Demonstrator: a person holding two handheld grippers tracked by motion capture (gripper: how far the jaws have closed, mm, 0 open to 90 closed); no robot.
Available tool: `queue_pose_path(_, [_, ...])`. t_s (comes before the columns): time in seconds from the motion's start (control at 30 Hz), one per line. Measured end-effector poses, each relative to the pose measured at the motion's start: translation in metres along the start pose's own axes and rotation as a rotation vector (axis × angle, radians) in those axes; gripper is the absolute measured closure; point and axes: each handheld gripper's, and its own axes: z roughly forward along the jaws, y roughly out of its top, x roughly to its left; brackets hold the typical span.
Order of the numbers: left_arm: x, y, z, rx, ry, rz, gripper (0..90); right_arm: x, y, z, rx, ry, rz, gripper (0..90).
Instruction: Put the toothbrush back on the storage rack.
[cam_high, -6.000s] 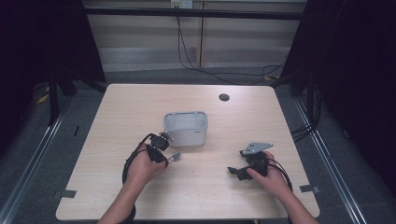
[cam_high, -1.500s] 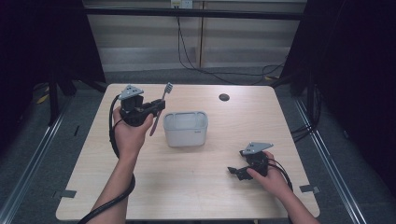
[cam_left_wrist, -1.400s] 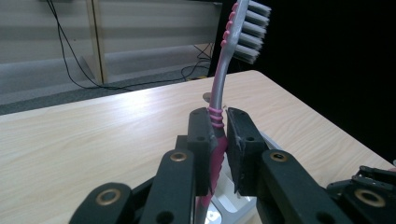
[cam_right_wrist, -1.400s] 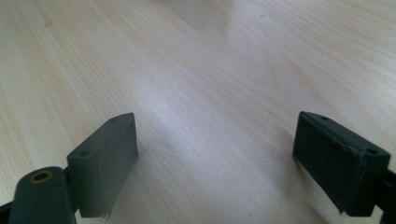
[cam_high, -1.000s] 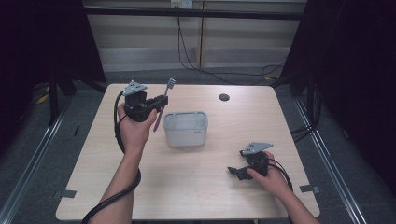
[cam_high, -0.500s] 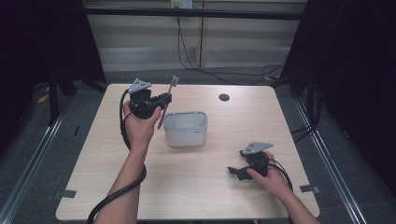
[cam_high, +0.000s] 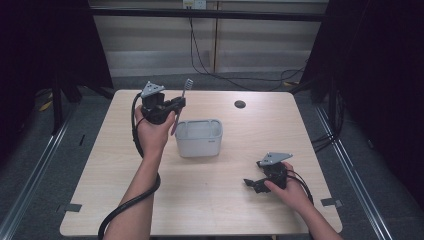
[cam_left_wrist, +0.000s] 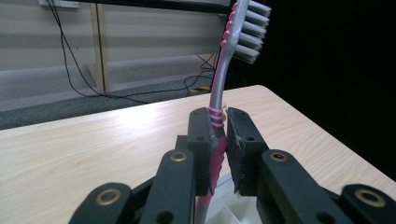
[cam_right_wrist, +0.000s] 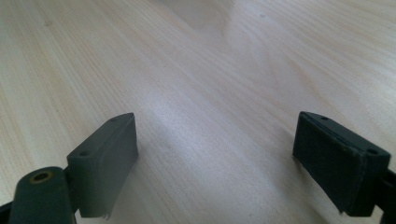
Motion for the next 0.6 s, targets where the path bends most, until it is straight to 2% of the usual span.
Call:
queue_pose_path(0.33, [0.001, 0.000, 0.007, -0.007, 0.001, -0.002, 80.4, 0.000, 0.000, 0.000, -0.001, 0.002, -0.001, 13.2])
queue_pose_path(0.6, [0.007, -0.006, 0.014, 0.000, 0.006, -0.026, 80.4, 0.000, 0.000, 0.001, 0.000, 0.002, 0.000, 13.2])
